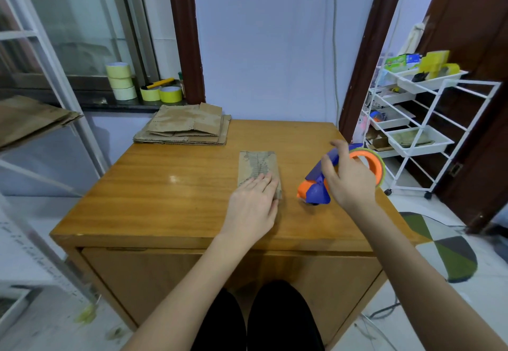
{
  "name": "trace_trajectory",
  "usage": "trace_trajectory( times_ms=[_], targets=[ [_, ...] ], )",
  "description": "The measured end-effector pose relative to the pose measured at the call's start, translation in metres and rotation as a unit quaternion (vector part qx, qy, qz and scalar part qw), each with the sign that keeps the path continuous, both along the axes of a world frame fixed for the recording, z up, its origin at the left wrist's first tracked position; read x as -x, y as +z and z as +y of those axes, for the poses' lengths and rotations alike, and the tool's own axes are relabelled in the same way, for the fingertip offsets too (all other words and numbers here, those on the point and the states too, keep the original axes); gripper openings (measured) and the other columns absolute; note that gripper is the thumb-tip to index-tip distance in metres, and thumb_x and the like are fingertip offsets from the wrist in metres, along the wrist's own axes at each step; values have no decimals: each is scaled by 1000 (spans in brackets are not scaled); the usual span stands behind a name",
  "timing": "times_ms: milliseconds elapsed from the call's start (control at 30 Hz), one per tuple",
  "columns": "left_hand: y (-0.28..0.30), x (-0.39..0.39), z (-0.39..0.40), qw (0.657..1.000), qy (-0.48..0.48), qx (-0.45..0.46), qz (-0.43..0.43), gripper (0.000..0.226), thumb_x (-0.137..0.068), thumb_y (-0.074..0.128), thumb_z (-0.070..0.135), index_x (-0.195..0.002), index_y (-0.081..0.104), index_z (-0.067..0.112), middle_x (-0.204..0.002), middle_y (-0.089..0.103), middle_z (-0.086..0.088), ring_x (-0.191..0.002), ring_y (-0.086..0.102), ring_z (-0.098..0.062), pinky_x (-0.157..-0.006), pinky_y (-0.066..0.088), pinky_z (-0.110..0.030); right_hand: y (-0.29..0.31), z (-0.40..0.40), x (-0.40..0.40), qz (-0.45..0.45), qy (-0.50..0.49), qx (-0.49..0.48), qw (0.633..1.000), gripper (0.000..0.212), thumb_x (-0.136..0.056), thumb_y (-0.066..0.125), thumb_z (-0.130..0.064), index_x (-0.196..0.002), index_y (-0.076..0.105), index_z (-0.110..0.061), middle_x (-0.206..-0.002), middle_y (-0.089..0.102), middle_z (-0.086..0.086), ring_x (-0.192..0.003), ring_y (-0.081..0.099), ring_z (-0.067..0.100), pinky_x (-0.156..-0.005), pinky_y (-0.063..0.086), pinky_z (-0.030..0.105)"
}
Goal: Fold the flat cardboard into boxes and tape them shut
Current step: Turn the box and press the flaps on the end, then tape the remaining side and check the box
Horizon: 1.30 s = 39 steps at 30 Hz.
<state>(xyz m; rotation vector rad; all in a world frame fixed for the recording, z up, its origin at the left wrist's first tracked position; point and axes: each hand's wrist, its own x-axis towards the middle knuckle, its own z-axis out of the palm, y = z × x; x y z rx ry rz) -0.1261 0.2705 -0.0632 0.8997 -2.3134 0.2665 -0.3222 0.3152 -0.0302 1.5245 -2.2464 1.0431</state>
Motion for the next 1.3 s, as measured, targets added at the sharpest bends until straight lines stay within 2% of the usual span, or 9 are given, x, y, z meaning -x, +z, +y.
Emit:
trace_trajectory(
  times_ms=[133, 267, 367, 567, 700, 1033, 1133, 1233, 1300],
  targets=[
    [2, 0, 0, 1000, 0, -3, 10, 44, -65, 85, 23, -106, 74, 10, -106, 72, -6, -96, 70, -17, -80, 55, -32, 0, 1, 5, -5, -21, -37, 999, 70, -96, 50, -26, -153, 11, -16, -52, 45, 0, -48, 46, 22, -44, 27, 28],
    [6, -2, -1, 1000, -8, -6, 2, 41, -66, 85, 26, -103, 74, 13, -104, 73, -4, -92, 71, -15, -75, 57, -30, 5, 0, 2, -23, 1, -20, 1000, 90, -90, 61, -19, -153, -4, -17, -55, 44, -2, -50, 50, 23, -43, 35, 29],
    [9, -2, 0, 1000, 3, -19, 2, 38, -70, 82, 29, -105, 74, 15, -105, 73, -2, -94, 70, -14, -73, 56, -28, 5, -5, -4, -41, 13, 8, 999, 96, -87, 66, -16, -153, -4, -19, -58, 45, -2, -49, 47, 15, -44, 29, 26],
    [12, -1, 5, 998, -1, -57, 2, 45, -97, 48, 36, -139, 49, 20, -142, 49, 2, -131, 47, -12, -105, 38, -28, -25, -13, -11, -111, 115, 13, 987, 101, -84, 61, 0, -151, -7, -34, -89, 62, 9, -81, 63, 31, -68, 43, 31],
    [12, -1, 6, 998, 11, -65, 4, 44, -95, 52, 34, -136, 52, 19, -139, 53, 0, -128, 50, -14, -104, 39, -29, -33, -10, -13, -186, 161, 39, 968, 90, -85, 62, 3, -150, 9, -27, -94, 58, 3, -83, 60, 17, -75, 49, 29],
    [14, -2, 4, 996, 6, -84, -7, 45, -97, 43, 35, -141, 46, 25, -146, 44, 6, -135, 40, -8, -105, 37, -25, -59, 16, 9, -145, 207, 22, 967, 71, -83, 66, 2, -135, 25, -24, -107, 60, 8, -91, 61, 24, -76, 43, 22],
    [20, -3, 0, 996, 7, -91, -18, 44, -96, 43, 37, -138, 49, 29, -145, 46, 9, -133, 42, -5, -98, 42, -27, -66, 21, 13, -146, 190, -8, 971, 76, -82, 67, 1, -140, 23, -19, -100, 61, 13, -87, 61, 29, -78, 49, 35],
    [22, -3, 0, 994, 11, -101, -35, 45, -95, 44, 37, -139, 48, 29, -145, 45, 9, -133, 41, -5, -99, 42, -27, -72, 29, 14, -142, 183, -41, 972, 82, -83, 65, -1, -135, 15, -39, -94, 60, 22, -83, 61, 37, -76, 50, 53],
    [22, -4, 1, 994, 15, -102, -43, 47, -94, 46, 37, -140, 46, 28, -147, 44, 8, -134, 41, -7, -100, 41, -27, -72, 33, 14, -146, 181, -57, 971, 81, -82, 65, -1, -137, 17, -38, -99, 58, 22, -84, 60, 39, -75, 50, 53]
  ],
)
